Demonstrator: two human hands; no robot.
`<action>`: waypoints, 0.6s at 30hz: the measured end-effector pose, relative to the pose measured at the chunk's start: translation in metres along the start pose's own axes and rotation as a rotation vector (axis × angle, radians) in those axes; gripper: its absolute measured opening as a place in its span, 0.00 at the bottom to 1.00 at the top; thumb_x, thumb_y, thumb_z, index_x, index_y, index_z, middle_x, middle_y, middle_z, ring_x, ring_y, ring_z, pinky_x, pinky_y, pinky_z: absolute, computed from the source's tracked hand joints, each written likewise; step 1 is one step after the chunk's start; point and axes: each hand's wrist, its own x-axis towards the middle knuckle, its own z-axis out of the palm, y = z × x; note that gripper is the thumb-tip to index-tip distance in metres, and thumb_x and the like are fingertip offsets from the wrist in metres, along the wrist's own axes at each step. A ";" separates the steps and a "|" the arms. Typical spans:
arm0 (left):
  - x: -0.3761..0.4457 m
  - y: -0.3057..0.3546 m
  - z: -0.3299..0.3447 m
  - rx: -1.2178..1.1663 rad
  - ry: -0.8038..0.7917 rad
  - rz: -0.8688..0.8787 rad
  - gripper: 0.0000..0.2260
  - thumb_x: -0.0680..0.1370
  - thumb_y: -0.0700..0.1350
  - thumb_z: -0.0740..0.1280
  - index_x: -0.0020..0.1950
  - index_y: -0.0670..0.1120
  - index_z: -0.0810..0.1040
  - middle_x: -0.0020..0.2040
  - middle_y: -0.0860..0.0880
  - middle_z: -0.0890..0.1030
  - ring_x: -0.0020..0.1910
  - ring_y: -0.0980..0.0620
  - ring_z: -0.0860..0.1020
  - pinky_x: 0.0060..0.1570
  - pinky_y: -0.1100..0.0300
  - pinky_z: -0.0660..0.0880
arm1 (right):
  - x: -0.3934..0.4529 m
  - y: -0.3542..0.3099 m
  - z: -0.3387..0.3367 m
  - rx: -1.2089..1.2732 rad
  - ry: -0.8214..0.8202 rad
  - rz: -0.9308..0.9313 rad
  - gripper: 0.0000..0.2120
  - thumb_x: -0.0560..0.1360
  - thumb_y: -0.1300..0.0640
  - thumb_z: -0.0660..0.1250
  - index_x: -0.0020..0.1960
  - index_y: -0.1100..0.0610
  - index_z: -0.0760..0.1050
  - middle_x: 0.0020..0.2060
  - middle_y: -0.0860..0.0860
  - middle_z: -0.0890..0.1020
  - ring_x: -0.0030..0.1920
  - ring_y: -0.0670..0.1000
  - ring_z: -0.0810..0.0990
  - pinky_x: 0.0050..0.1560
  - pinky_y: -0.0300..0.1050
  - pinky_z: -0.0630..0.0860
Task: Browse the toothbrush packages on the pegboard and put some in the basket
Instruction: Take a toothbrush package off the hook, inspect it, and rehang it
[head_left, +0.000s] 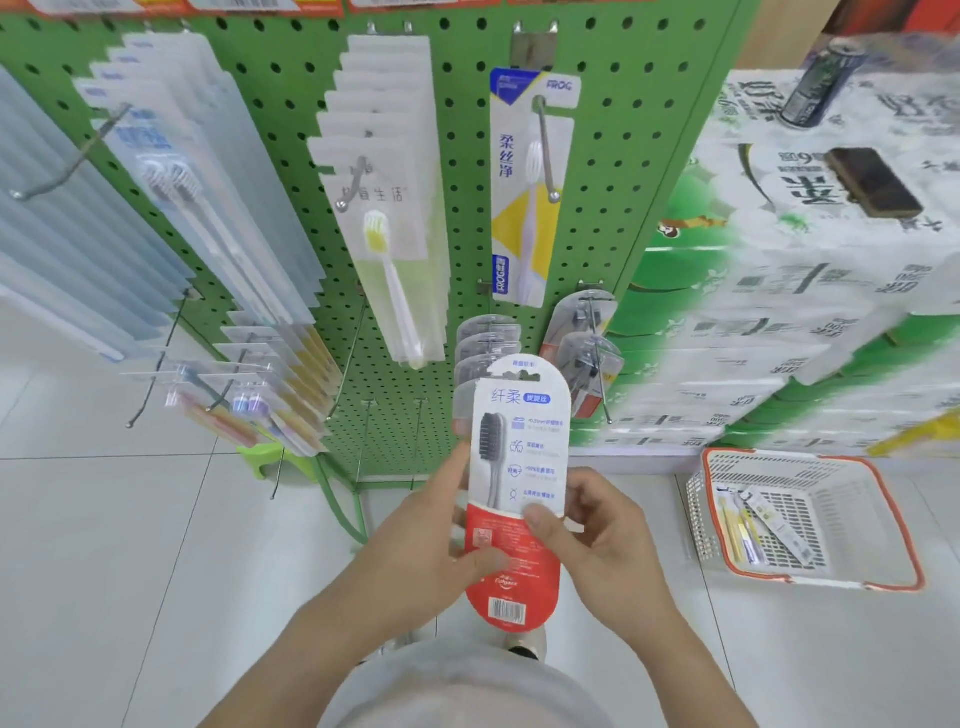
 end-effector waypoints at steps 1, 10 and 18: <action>0.000 0.001 0.004 0.052 0.060 0.036 0.43 0.76 0.52 0.74 0.76 0.72 0.45 0.68 0.70 0.71 0.62 0.68 0.74 0.61 0.61 0.77 | 0.001 0.001 -0.001 -0.003 0.040 -0.021 0.06 0.73 0.54 0.77 0.48 0.50 0.82 0.46 0.53 0.85 0.47 0.56 0.83 0.44 0.45 0.81; 0.019 0.028 0.027 -0.129 0.204 0.161 0.16 0.83 0.60 0.55 0.59 0.53 0.76 0.39 0.51 0.83 0.36 0.52 0.82 0.40 0.57 0.78 | 0.001 0.003 -0.001 -0.206 -0.004 -0.262 0.17 0.67 0.51 0.79 0.53 0.44 0.79 0.66 0.45 0.77 0.68 0.51 0.77 0.66 0.49 0.74; 0.044 0.014 0.037 -0.340 0.202 0.064 0.08 0.81 0.55 0.64 0.52 0.57 0.83 0.44 0.46 0.86 0.45 0.38 0.82 0.50 0.41 0.78 | 0.009 0.004 -0.036 -0.071 0.200 -0.135 0.18 0.75 0.61 0.75 0.61 0.47 0.76 0.55 0.45 0.83 0.55 0.50 0.83 0.52 0.48 0.81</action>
